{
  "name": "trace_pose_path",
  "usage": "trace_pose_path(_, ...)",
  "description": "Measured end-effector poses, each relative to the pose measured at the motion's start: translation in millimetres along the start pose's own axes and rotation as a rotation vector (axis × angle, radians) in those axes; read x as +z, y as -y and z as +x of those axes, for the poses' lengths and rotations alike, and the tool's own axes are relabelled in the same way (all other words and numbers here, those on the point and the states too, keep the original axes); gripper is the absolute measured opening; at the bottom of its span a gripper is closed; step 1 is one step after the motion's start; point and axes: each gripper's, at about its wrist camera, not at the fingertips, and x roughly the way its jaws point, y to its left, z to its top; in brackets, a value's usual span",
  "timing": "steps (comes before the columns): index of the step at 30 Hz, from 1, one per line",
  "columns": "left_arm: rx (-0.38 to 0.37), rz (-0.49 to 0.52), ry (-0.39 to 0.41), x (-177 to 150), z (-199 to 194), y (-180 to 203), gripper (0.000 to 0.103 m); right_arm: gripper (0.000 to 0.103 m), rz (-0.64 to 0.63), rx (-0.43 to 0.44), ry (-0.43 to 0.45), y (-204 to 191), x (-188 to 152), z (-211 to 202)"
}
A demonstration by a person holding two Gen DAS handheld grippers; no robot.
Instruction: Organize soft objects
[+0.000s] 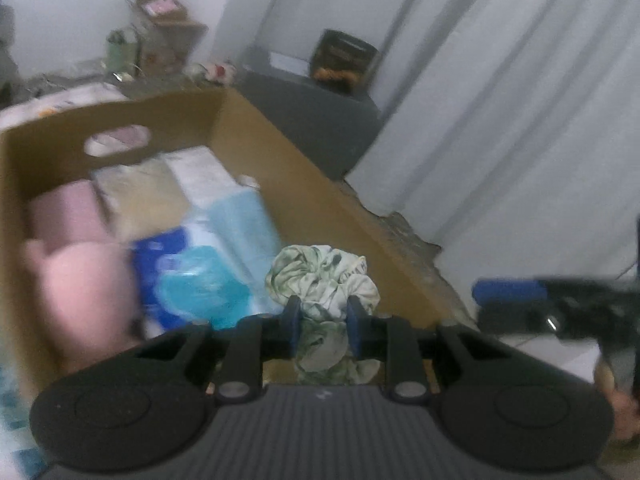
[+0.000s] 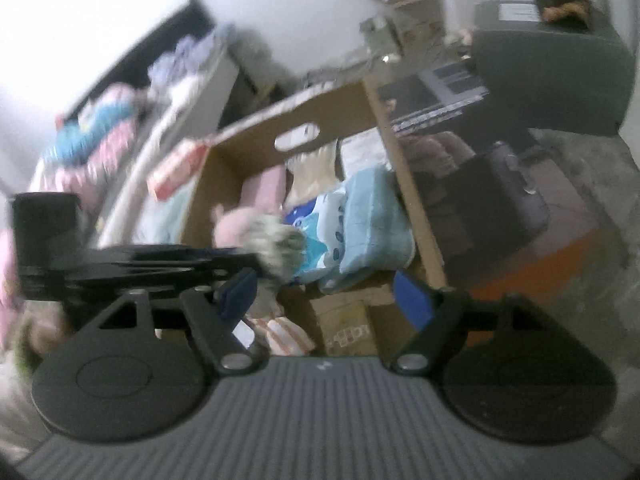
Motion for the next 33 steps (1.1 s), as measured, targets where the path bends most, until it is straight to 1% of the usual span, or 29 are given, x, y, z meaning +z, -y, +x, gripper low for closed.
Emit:
trace_pose_path(1,-0.011,-0.009,-0.006,1,9,3,0.031,0.076,0.022,0.0,0.017,5,-5,-7)
trace_pose_path(2,-0.015,-0.021,-0.012,1,18,5,0.038,0.076,0.04,-0.003,0.032,9,-11,-12)
trace_pose_path(3,-0.006,-0.035,-0.017,1,26,6,0.042,0.077,0.06,-0.007,0.05,13,-17,-19)
trace_pose_path(5,0.015,-0.063,-0.037,0,36,7,0.044,0.078,0.094,-0.011,0.08,21,-29,-31)
trace_pose_path(6,0.013,-0.073,-0.045,-2,38,7,0.046,0.079,0.113,-0.011,0.094,26,-35,-34)
trace_pose_path(7,0.003,-0.076,-0.044,-4,36,7,0.048,0.079,0.133,-0.012,0.106,30,-42,-37)
trace_pose_path(8,-0.001,-0.072,-0.036,-6,34,9,0.052,0.079,0.148,-0.013,0.114,34,-50,-37)
trace_pose_path(9,-0.001,-0.062,-0.022,-7,30,10,0.056,0.079,0.165,-0.016,0.126,39,-59,-40)
trace_pose_path(10,0.003,-0.052,-0.007,-9,25,11,0.057,0.08,0.186,-0.018,0.148,43,-65,-41)
trace_pose_path(13,0.033,-0.032,0.009,-11,12,16,0.062,0.08,0.269,0.01,0.226,56,-86,-45)
trace_pose_path(15,0.059,-0.012,0.016,-16,0,19,0.067,0.08,0.306,0.009,0.27,59,-98,-44)
trace_pose_path(17,0.1,0.02,0.031,-22,-18,22,0.07,0.08,0.32,-0.018,0.307,58,-109,-44)
trace_pose_path(19,0.145,0.043,0.063,-32,-38,24,0.076,0.08,0.325,-0.019,0.324,54,-115,-41)
trace_pose_path(20,0.169,0.055,0.085,-38,-50,24,0.082,0.08,0.325,-0.01,0.323,51,-117,-39)
trace_pose_path(21,0.199,0.064,0.111,-46,-64,23,0.086,0.081,0.319,0.002,0.317,48,-117,-36)
trace_pose_path(22,0.227,0.067,0.132,-51,-75,22,0.087,0.082,0.31,0.007,0.309,44,-117,-33)
trace_pose_path(23,0.259,0.066,0.157,-59,-88,20,0.09,0.082,0.295,0.003,0.301,38,-118,-31)
trace_pose_path(26,0.331,0.025,0.228,-84,-121,11,0.102,0.084,0.241,-0.011,0.286,17,-117,-23)
trace_pose_path(28,0.379,0.002,0.251,-98,-137,5,0.103,0.086,0.206,0.001,0.277,0,-118,-17)
trace_pose_path(30,0.446,-0.038,0.255,-112,-148,0,0.103,0.088,0.168,0.009,0.265,-17,-119,-10)
trace_pose_path(33,0.555,-0.135,0.259,-129,-157,-8,0.103,0.09,0.093,-0.034,0.249,-44,-125,-1)
